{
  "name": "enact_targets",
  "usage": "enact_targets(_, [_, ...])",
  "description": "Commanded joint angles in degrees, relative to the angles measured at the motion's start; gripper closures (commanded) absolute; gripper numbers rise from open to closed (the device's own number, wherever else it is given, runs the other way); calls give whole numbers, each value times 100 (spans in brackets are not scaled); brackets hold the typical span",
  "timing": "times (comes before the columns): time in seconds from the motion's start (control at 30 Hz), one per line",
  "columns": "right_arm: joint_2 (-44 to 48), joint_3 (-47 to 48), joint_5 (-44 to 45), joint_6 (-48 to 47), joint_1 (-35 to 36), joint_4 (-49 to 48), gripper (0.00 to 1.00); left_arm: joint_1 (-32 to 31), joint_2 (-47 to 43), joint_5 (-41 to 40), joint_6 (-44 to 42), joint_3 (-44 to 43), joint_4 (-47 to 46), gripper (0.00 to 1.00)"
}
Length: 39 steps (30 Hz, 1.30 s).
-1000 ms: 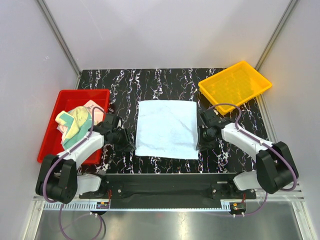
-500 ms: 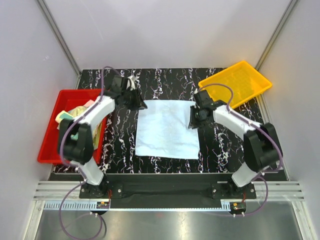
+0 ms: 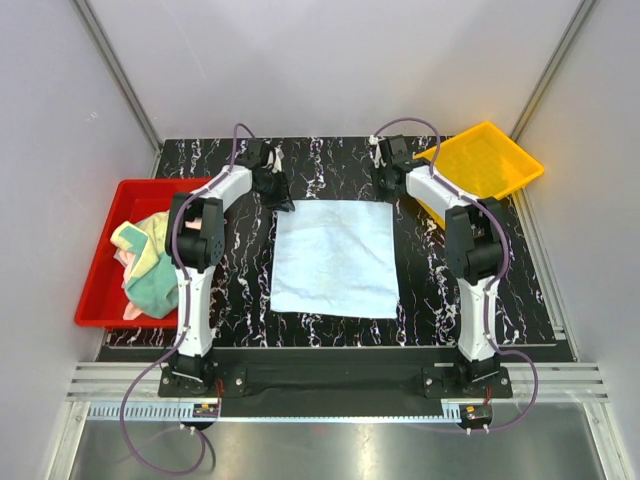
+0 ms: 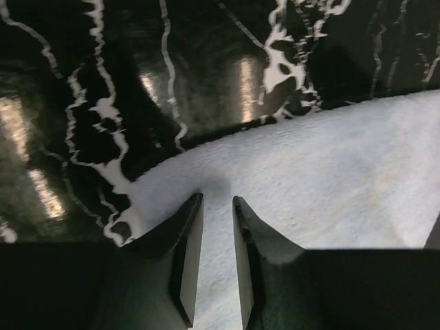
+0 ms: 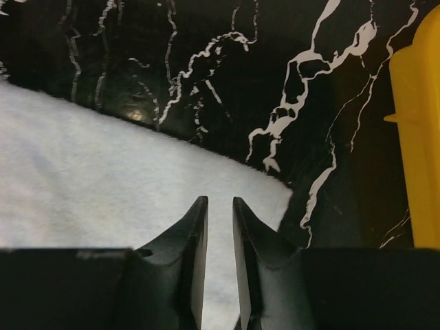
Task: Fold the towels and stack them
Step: Fold the towel
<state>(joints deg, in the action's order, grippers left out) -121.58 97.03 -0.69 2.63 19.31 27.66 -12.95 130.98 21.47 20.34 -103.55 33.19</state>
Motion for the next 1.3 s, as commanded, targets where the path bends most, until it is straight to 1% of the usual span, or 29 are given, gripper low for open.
enact_targets(0.0, [-401, 412, 218, -658, -208, 231, 73, 65, -29, -433, -302, -324, 162, 71])
enact_targets(0.1, [-630, 571, 70, -869, -287, 275, 74, 56, 42, -644, -372, -333, 214, 70])
enact_targets(0.13, [-691, 641, -175, -974, -348, 310, 73, 64, 59, -697, -468, -333, 240, 68])
enact_targets(0.17, [-805, 667, -273, -1010, -375, 319, 70, 65, 51, -776, -530, -333, 267, 67])
enact_targets(0.23, [-902, 816, -475, -1255, -410, 529, 69, 65, 33, -811, -724, -350, 311, 63])
enact_targets(0.27, [-981, 852, -546, -1352, -419, 591, 68, 56, 24, -733, -785, -455, 398, 60])
enact_targets(0.37, [-991, 966, -827, -1686, -419, 776, 66, 56, -54, -321, -1145, -631, 530, 57])
enact_targets(0.43, [-956, 1010, -950, -1889, -419, 785, 65, 56, -134, -328, -1426, -754, 635, 55])
enact_targets(0.53, [-973, 1203, -1064, -2160, -428, 881, 62, 56, -152, -574, -1813, -1070, 908, 53])
enact_targets(0.6, [-1095, 1352, -1257, -2311, -481, 1082, 62, 65, -90, -574, -1998, -1202, 1005, 50])
enact_targets(0.73, [-1473, 2054, -1285, -2662, -525, 1601, 60, 73, 156, -715, -2437, -1413, 1198, 49])
enact_targets(0.83, [-1667, 2389, -1521, -2812, -569, 1813, 60, 82, 402, -653, -2692, -1641, 1392, 49])
enact_targets(1.03, [-2045, 2864, -1733, -2962, -648, 2252, 62, 91, 727, -618, -2983, -1897, 1603, 49])
enact_targets(1.13, [-2107, 2839, -1733, -3058, -657, 2323, 64, 100, 789, -565, -3080, -1836, 1568, 50])
enact_targets(1.2, [-2151, 2839, -1628, -3128, -665, 2340, 68, 91, 885, -706, -3088, -1871, 1594, 52])
enact_targets(1.23, [-2151, 2839, -1610, -3137, -674, 2340, 70, 100, 903, -732, -3088, -1880, 1594, 55])
enact_targets(1.27, [-2142, 2830, -1619, -3164, -674, 2314, 72, 100, 929, -698, -3088, -1888, 1594, 60])
